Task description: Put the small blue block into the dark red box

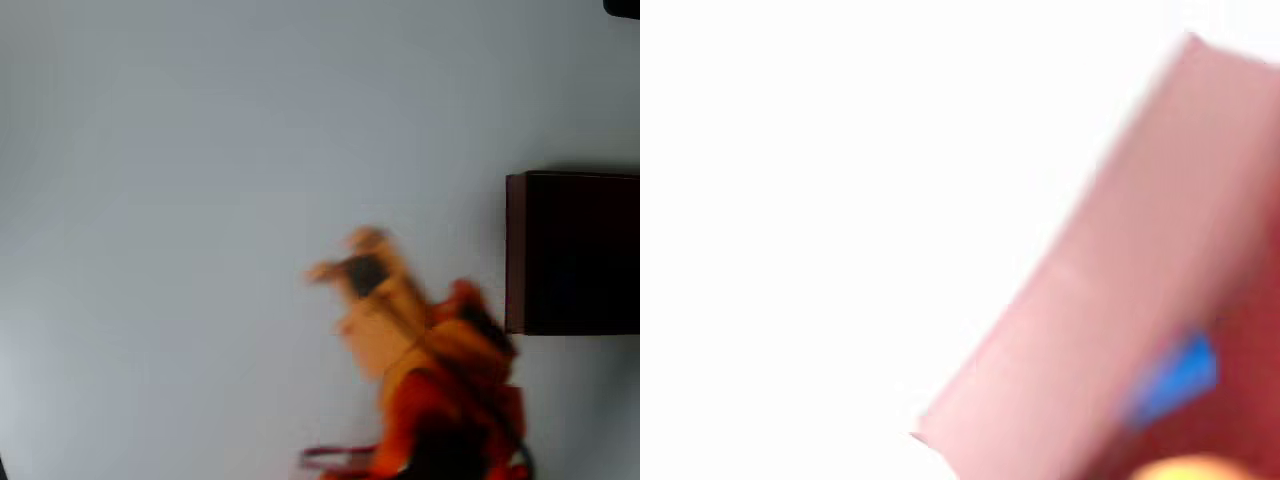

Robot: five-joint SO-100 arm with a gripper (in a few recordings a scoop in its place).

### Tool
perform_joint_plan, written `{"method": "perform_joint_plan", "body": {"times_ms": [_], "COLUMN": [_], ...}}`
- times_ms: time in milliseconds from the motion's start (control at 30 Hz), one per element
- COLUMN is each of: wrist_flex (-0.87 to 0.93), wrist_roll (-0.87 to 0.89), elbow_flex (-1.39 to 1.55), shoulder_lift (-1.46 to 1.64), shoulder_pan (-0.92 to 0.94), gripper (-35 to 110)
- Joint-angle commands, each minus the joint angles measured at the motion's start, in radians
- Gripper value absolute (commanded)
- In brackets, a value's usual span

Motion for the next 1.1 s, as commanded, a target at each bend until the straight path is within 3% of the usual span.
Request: {"method": "perform_joint_plan", "body": {"times_ms": [0, 200, 600, 733, 1067], "wrist_flex": [0.048, 0.018, -0.072, -0.031, -0.055], "wrist_roll": [-0.072, -0.144, -0.342, -0.325, -0.264], "elbow_flex": [0.147, 0.359, 0.609, 0.755, 0.902], "shoulder_lift": [0.221, 0.557, 0.647, 0.933, 0.979], "shoulder_pan": [-0.117, -0.383, -0.741, -0.867, -0.931], "gripper": [4, 1, 0, 0, 0]}}
